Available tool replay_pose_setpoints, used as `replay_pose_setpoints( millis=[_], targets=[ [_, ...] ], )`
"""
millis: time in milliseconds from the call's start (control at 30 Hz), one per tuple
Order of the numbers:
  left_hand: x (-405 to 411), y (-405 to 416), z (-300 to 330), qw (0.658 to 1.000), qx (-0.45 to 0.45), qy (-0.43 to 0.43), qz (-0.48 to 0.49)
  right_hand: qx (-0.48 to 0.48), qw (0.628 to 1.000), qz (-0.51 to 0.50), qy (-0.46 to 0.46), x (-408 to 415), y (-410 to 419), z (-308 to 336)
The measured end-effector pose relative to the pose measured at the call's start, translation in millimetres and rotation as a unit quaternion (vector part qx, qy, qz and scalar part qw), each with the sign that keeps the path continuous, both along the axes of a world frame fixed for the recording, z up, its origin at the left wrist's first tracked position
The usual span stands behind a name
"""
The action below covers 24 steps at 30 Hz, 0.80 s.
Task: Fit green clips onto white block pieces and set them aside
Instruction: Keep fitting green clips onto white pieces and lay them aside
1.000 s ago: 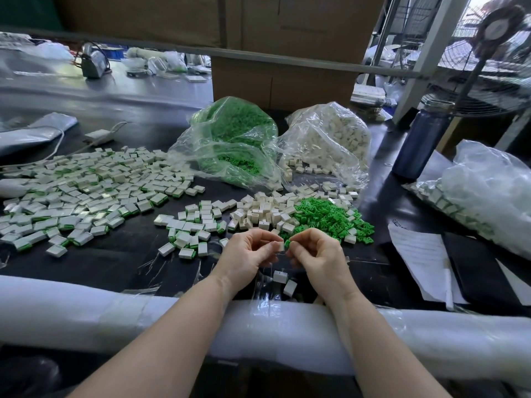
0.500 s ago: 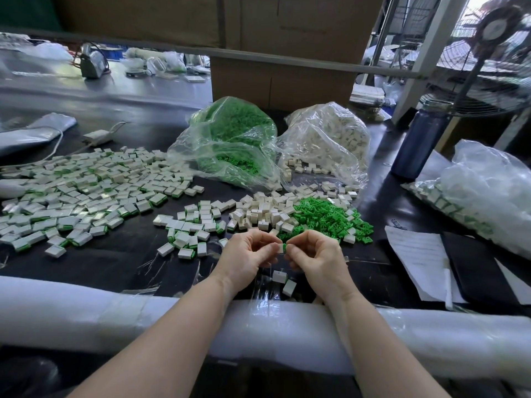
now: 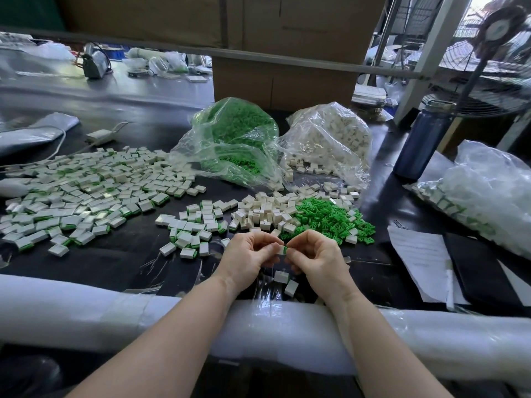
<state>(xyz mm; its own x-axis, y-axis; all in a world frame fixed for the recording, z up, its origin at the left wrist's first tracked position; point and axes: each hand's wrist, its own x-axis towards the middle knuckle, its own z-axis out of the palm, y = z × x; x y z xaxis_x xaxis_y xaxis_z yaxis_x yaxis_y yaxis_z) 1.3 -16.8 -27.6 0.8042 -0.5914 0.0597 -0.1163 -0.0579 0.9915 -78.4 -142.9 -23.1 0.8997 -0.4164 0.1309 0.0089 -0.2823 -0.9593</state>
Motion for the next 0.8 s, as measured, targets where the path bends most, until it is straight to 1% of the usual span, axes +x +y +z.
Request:
replay_pose_setpoints(
  millis=[200, 333, 467, 567, 700, 800],
  targets=[
    [-1.2, -1.2, 1.0, 1.0, 0.007, -0.004, -0.016, -0.001, 1.0, 0.007, 0.008, 0.0, -0.8, -0.3],
    [-1.3, 0.2, 2.0, 1.0, 0.0, -0.006, -0.011, -0.003, 1.0, 0.002, -0.002, 1.8, -0.2, -0.2],
    [-0.5, 0.7, 1.9, 1.0, -0.019, 0.009, 0.009, 0.006, 1.0, -0.009, -0.023, 3.2, 1.2, -0.3],
    [-0.2, -0.3, 2.1, 1.0, -0.023, 0.011, 0.012, -0.009, 1.0, -0.013, -0.025, 3.3, 1.5, -0.5],
    [0.8, -0.6, 1.2, 0.996, -0.059, 0.058, 0.032, -0.025, 0.998, -0.037, -0.035, 2.2, 0.2, -1.1],
    [1.0, -0.4, 0.4, 0.998, -0.042, 0.042, 0.023, -0.033, 0.998, -0.03, -0.035, 2.1, 0.6, -1.5]
  ],
)
